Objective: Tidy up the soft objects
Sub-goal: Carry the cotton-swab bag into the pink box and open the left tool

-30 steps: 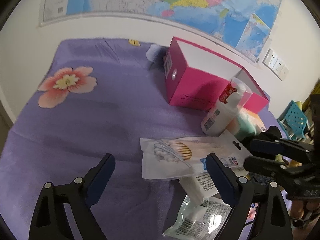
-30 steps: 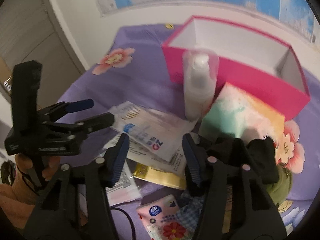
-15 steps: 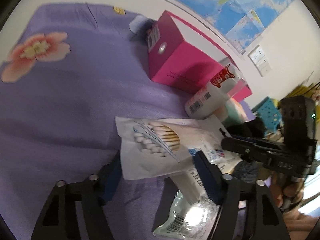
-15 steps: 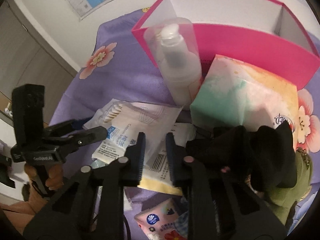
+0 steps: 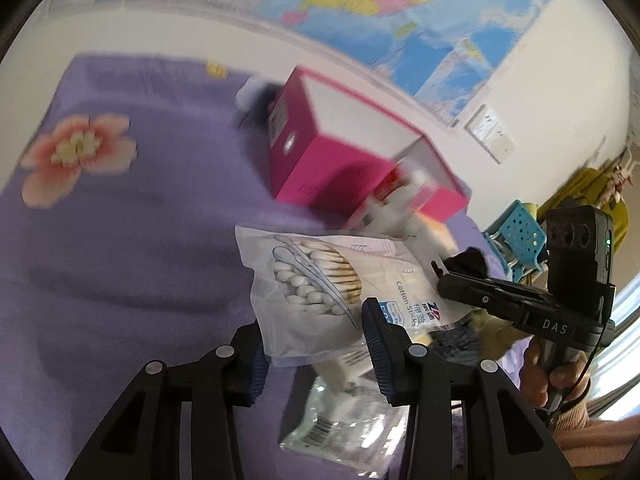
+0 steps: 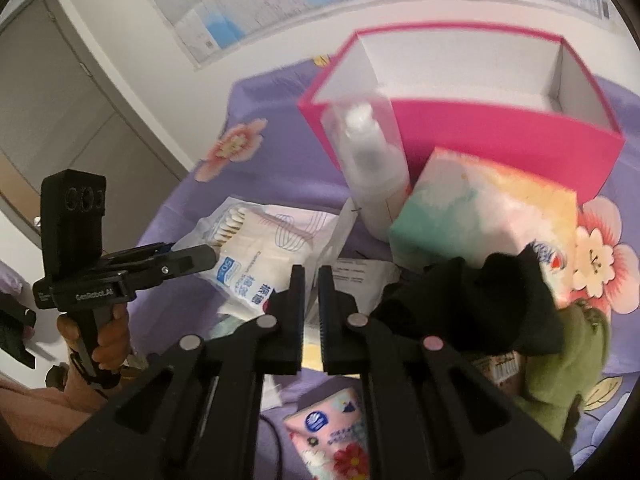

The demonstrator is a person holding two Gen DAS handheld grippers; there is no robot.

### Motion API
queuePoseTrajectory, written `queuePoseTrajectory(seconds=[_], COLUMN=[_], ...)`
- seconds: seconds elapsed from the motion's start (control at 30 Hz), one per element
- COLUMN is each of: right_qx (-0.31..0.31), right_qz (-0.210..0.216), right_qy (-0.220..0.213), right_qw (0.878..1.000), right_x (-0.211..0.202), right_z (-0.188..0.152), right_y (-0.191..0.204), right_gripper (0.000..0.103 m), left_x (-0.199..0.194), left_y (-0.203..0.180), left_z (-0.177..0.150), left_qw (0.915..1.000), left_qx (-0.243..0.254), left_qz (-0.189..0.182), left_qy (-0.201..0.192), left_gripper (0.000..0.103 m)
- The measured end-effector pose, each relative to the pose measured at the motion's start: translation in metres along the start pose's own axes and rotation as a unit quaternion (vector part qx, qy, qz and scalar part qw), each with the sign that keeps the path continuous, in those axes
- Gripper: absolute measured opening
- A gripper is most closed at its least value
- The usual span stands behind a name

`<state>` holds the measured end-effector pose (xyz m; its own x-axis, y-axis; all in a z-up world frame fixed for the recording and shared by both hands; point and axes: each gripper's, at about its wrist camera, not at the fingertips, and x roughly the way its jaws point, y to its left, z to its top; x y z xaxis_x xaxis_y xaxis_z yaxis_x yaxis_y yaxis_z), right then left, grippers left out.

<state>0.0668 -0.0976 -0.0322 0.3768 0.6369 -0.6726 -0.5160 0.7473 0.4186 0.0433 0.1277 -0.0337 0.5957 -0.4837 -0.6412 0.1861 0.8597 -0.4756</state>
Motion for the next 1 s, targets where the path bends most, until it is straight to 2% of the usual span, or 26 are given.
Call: queuePoseTrajectory(seconds=[0.2, 0.37, 0.67, 0.8, 1.0], right_qx=[-0.024, -0.037, -0.014, 0.001, 0.017], right_qz=[0.006, 0.002, -0.013, -0.023, -0.035], right_qy=[-0.055, -0.099, -0.121, -0.119, -0.107], right_qw=[0.998, 0.994, 0.992, 0.993, 0.994], right_x=[-0.043, -0.075, -0.075, -0.064, -0.042], right_z=[0.015, 0.036, 0.087, 0.106, 0.122], right_y=[0.013, 0.012, -0.035, -0.059, -0.090], right_gripper=[0.007, 0.007, 0.007, 0.007, 0.007], left_x=[-0.031, -0.032, 0.014, 0.039, 0.078], left_y=[-0.040, -0.066, -0.090, -0.088, -0.078], left_z=[0.023, 0.054, 0.115, 0.132, 0.148], left_qw=[0.9973, 0.9935, 0.9905, 0.9913, 0.9933], left_qx=[0.055, 0.093, 0.121, 0.116, 0.108], left_qz=[-0.001, -0.001, 0.019, 0.023, 0.029], left_qy=[-0.048, -0.066, -0.062, -0.058, -0.031], left_gripper=[0.043, 0.043, 0.043, 0.044, 0.044])
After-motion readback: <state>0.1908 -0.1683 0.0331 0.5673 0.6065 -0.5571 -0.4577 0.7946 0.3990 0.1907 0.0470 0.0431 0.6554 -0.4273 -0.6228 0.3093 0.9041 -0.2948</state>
